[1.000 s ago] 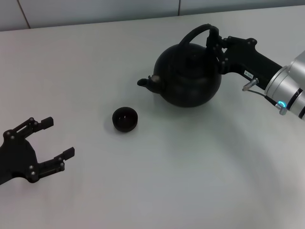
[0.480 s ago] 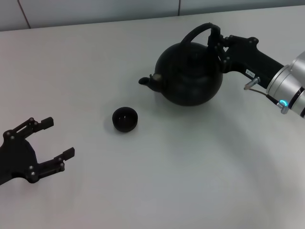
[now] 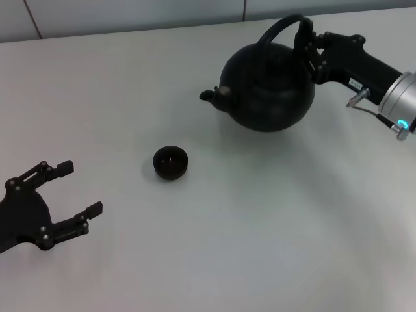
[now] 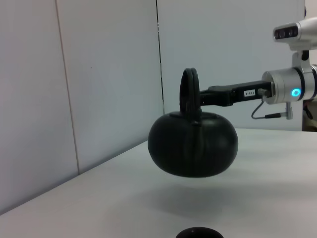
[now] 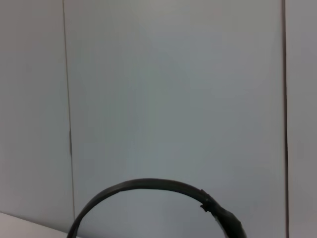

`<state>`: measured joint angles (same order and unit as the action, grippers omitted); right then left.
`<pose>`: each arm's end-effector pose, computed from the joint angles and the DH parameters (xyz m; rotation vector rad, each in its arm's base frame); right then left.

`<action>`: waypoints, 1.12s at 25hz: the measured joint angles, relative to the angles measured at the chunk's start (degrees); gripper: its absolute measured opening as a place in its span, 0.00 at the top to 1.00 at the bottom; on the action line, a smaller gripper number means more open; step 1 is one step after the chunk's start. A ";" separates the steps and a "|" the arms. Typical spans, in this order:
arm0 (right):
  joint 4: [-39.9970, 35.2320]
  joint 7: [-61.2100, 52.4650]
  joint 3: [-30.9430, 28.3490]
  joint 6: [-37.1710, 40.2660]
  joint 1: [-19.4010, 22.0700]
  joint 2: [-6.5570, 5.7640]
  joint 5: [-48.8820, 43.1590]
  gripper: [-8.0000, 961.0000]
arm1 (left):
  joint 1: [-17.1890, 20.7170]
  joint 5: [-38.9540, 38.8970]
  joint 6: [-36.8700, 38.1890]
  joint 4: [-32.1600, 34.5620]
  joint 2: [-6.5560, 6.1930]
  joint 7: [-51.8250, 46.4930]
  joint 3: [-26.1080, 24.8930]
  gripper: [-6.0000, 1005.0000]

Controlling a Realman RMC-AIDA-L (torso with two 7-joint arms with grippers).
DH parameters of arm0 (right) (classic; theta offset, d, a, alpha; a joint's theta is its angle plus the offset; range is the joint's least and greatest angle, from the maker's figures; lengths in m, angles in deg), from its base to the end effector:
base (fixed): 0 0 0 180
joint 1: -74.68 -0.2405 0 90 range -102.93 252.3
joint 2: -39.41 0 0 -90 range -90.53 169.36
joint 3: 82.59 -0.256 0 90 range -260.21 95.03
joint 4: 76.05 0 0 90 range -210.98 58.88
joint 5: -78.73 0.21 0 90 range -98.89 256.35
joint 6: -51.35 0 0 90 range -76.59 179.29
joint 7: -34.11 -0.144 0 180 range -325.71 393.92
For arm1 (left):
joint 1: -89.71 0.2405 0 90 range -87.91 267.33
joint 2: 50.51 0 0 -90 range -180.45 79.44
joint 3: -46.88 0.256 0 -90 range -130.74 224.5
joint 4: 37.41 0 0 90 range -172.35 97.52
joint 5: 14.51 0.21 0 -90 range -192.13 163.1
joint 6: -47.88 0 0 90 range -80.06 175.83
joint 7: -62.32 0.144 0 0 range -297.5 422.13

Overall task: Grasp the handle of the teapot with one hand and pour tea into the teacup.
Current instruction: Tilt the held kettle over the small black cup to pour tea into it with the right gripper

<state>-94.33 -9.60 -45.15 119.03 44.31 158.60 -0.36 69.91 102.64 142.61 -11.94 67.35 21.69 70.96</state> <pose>0.2931 0.3675 0.0016 -2.0603 0.4720 0.7884 -0.3296 0.2539 -0.0009 -2.5293 -0.2330 -0.7232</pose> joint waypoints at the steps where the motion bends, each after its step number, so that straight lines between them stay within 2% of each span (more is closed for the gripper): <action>1: 0.00 0.00 0.00 0.00 0.00 0.00 0.00 0.92 | 0.00 0.00 0.00 0.00 0.00 0.00 0.00 0.14; 17: -3.55 -1.78 3.06 -0.89 -0.37 -0.01 -1.39 0.92 | -0.24 0.00 -0.07 -0.17 0.16 0.74 0.00 0.14; 28: -5.18 -1.76 11.30 -5.86 -4.25 0.21 -1.43 0.92 | -0.24 0.00 -0.06 -0.17 0.27 0.73 0.00 0.14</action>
<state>-99.51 -11.36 -33.85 113.17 40.06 158.81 -1.78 69.67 102.64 142.54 -12.10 67.61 22.42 70.96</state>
